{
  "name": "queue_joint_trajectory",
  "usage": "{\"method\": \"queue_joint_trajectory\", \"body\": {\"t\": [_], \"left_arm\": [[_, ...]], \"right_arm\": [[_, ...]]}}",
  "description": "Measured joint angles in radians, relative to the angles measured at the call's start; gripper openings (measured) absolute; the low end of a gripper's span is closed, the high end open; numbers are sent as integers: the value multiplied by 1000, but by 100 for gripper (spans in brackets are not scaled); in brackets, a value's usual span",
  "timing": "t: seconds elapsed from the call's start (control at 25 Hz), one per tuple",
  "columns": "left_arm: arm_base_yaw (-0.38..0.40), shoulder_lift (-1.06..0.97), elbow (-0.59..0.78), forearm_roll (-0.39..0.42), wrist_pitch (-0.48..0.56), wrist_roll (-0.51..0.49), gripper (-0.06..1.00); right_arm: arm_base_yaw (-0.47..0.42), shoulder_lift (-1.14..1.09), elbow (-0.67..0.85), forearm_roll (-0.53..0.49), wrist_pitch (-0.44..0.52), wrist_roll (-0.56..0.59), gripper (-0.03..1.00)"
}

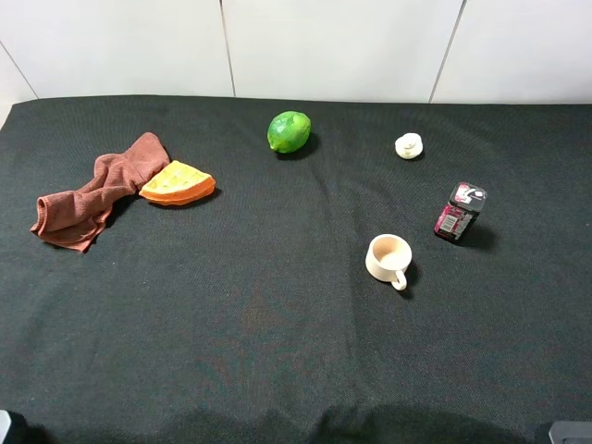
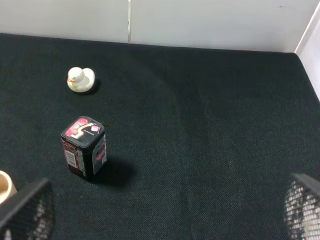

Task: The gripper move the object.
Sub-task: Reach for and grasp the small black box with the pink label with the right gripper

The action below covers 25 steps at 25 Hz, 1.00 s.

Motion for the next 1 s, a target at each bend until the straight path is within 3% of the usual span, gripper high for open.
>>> {"method": "queue_joint_trajectory", "body": {"t": [1.0], "left_arm": [[0, 0, 0, 0, 0, 0, 99]], "right_arm": [[0, 0, 0, 0, 0, 26, 69]]}}
